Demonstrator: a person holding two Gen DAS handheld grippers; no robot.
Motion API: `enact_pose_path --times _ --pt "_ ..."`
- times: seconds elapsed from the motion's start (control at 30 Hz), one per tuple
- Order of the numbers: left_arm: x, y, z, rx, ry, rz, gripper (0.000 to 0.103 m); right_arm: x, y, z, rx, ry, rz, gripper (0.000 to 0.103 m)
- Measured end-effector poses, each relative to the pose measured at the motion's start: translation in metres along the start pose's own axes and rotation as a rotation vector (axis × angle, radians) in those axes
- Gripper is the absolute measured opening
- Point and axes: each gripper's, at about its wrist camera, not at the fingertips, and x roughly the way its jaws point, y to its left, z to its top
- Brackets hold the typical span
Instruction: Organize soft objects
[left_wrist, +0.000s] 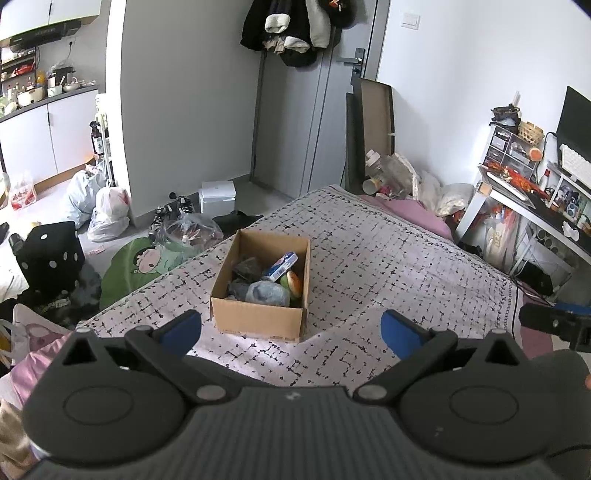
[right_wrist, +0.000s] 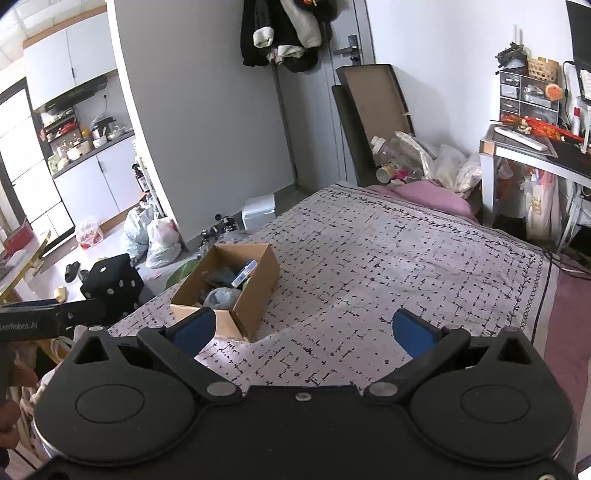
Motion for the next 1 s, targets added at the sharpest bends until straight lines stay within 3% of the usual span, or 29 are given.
enact_pose_path --times 1.0 --pt "0.0013 0.0040 -0.0017 -0.009 0.010 0.006 0.103 -0.0025 0.0048 0.0015 -0.009 0.003 -0.005 0.103"
